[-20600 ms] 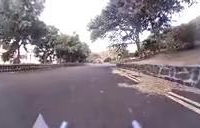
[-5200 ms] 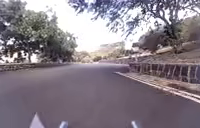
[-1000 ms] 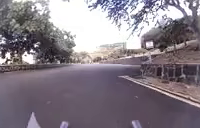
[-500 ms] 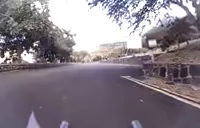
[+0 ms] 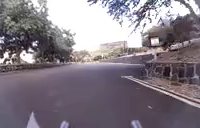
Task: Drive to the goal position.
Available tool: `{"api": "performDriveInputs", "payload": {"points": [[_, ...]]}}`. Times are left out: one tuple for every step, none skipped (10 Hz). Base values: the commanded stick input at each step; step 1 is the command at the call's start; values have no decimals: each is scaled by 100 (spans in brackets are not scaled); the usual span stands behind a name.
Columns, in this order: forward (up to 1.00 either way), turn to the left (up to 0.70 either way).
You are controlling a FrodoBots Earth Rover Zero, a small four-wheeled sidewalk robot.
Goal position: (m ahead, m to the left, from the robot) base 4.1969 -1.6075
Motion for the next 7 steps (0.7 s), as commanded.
{"api": "performDriveInputs", "payload": {"points": [[50,0],[50,0],[50,0],[50,0],[50,0],[50,0],[50,0]]}}
